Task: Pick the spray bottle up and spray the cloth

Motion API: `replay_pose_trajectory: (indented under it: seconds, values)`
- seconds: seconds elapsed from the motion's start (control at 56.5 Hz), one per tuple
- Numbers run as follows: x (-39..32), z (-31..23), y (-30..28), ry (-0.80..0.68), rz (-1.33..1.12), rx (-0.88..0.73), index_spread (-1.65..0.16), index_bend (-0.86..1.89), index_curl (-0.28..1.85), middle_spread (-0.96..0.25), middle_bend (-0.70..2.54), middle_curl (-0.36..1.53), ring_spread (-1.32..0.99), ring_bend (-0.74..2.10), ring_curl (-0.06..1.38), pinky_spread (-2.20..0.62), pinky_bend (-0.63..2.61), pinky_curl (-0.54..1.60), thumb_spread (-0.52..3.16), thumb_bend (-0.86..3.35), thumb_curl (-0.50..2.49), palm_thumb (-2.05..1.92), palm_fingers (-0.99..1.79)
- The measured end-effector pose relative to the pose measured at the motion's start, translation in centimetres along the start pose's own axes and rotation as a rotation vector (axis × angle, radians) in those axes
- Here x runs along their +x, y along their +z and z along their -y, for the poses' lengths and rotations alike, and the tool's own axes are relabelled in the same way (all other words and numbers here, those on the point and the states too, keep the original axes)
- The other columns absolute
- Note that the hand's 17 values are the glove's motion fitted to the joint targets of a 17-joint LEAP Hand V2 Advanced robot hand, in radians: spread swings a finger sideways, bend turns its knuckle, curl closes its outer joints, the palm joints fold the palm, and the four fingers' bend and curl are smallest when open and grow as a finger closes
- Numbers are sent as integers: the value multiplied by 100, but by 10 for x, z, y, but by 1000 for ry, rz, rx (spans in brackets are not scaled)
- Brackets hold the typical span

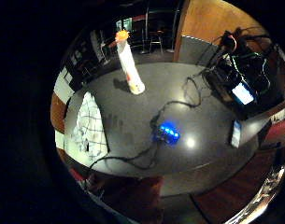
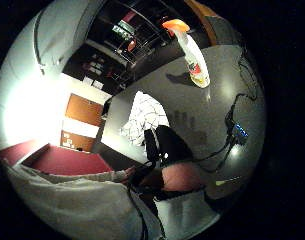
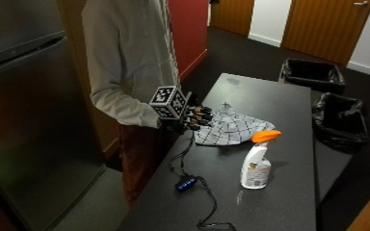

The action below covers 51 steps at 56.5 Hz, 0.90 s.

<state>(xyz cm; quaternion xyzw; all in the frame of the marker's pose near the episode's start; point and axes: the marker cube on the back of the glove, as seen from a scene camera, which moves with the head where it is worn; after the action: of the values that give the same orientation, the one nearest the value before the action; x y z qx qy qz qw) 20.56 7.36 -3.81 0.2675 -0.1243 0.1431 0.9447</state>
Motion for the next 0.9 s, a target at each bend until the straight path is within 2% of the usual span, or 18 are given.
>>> replay_pose_trajectory:
  seconds: [0.283, 0.903]
  values:
    - [25, 33, 9, 61, 116, 41, -38, 13, 27, -5, 21, 33, -6, 22, 23, 18, 27, 34, 102, -3, 36, 60, 14]
    - [28, 106, 44, 97, 226, 68, -37, 13, 23, -5, 23, 34, -7, 26, 27, 16, 32, 36, 102, -3, 37, 60, 12]
